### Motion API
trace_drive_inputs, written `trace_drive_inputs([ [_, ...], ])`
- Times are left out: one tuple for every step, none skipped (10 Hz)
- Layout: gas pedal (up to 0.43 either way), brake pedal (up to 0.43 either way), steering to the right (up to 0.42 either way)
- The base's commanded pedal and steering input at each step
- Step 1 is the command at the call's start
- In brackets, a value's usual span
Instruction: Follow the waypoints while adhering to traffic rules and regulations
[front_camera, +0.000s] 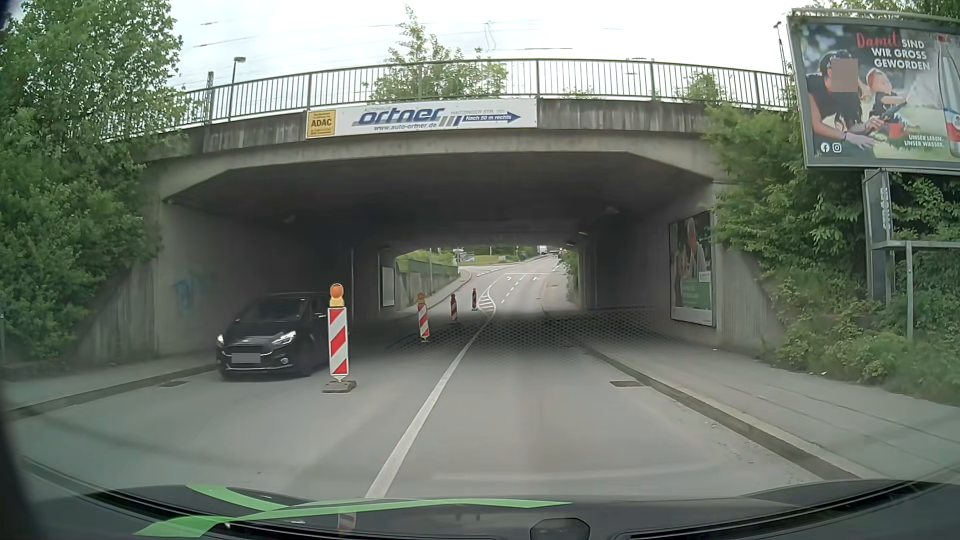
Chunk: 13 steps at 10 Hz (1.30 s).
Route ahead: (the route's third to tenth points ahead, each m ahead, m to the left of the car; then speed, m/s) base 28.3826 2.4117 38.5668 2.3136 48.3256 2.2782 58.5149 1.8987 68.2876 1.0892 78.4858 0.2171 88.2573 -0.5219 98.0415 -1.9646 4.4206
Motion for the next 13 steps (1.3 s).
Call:
trace_drive_inputs([
  [0.028,0.000,0.074],
  [0.028,0.000,0.050],
  [0.047,0.000,0.035],
  [0.059,0.000,0.023],
  [0.059,0.000,0.014],
  [0.059,0.000,0.006],
  [0.067,0.000,-0.001],
  [0.067,0.000,-0.008],
  [0.079,0.000,-0.016],
  [0.087,0.000,-0.019],
  [0.098,0.000,-0.019],
  [0.098,0.000,-0.018],
  [0.098,0.000,-0.018],
])
